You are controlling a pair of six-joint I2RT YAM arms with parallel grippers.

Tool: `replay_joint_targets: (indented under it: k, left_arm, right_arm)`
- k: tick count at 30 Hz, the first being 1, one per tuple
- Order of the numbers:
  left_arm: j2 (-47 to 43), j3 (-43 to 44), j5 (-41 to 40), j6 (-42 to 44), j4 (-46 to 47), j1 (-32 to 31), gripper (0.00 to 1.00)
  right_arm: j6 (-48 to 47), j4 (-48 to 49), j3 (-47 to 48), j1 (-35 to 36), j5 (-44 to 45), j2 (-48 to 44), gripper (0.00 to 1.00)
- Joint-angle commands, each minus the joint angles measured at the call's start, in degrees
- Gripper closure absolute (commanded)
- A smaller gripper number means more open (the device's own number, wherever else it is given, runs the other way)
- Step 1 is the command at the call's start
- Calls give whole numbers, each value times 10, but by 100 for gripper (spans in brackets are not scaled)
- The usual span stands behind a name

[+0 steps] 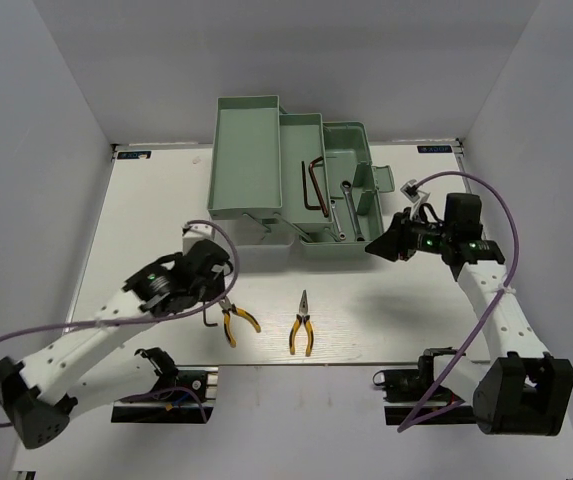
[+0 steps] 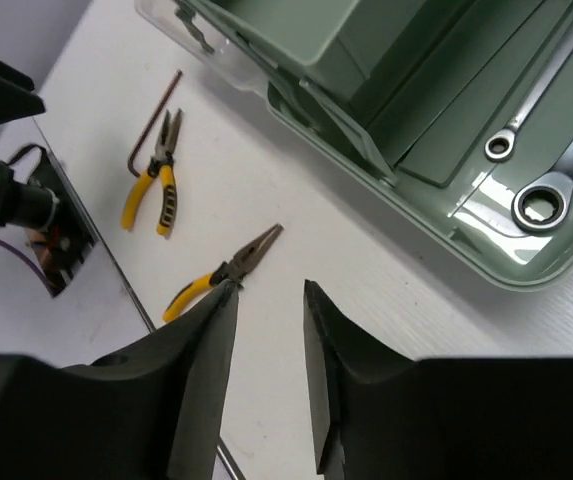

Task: Sort the tools into containers

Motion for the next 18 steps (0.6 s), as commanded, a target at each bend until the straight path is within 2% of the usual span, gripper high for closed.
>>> replay_joint_targets:
  k: [1, 2, 3, 4, 8, 12, 18]
  left_arm:
    - [60, -25, -25, -59, -35, 0, 40]
    - [89, -31, -32, -66, -28, 0, 41]
    - [96, -49, -33, -66, -21, 0, 42]
    - [96, -59, -33, -66, 7, 0, 43]
    - [103, -107, -22, -59, 59, 14, 53]
    - [144, -141, -27, -100, 85, 21, 61]
    - [149, -213, -12, -120, 167, 51, 62]
  right_arm:
    - [-17, -13, 22, 34, 65, 4, 60]
    - [-20, -18, 23, 37, 71, 2, 63]
    - [-21, -20, 20, 42, 82, 1, 80]
    - [-19, -17, 14, 55, 88, -4, 84]
    - [-23, -12, -11, 72, 105, -6, 84]
    - [-27, -12, -20, 79, 112, -20, 84]
    - [-25, -7, -39, 79, 116, -44, 84]
